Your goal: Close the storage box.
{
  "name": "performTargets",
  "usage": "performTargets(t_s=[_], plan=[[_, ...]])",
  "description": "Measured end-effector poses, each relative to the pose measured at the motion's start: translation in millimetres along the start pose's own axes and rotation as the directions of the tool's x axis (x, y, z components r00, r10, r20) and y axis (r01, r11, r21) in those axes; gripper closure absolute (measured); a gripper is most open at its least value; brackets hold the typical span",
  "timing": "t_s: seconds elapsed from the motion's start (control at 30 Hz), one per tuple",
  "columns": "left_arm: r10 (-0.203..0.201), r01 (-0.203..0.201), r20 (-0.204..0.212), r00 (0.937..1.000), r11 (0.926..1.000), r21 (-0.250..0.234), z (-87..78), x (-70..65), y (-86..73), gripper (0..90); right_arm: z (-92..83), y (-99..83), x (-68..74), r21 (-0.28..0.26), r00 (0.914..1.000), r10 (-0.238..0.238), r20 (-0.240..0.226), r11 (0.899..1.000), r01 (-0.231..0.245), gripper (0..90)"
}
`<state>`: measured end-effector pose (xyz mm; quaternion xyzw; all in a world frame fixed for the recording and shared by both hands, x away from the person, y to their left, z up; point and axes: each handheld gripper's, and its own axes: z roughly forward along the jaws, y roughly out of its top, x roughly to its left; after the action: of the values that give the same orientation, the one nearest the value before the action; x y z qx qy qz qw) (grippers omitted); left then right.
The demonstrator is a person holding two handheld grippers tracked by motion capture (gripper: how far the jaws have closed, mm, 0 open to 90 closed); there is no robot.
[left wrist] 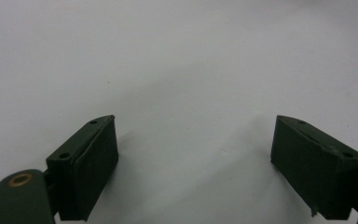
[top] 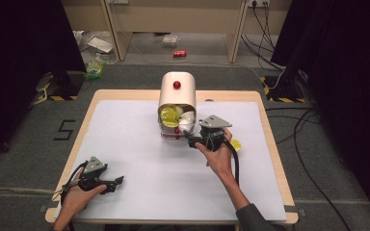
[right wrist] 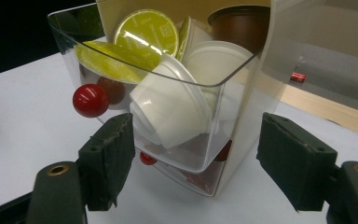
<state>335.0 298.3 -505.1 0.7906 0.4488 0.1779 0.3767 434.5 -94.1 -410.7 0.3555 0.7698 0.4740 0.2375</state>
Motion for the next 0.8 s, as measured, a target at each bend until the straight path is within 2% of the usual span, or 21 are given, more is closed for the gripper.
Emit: performTargets(t_s=[0.8], plan=[[-0.002,0.002,0.002,1.0,1.0,0.0,-0.3,0.4,0.0,14.3,13.9,1.8,-4.5,-0.007,0.9997,0.018,0.014,1.0,-0.018,27.1]])
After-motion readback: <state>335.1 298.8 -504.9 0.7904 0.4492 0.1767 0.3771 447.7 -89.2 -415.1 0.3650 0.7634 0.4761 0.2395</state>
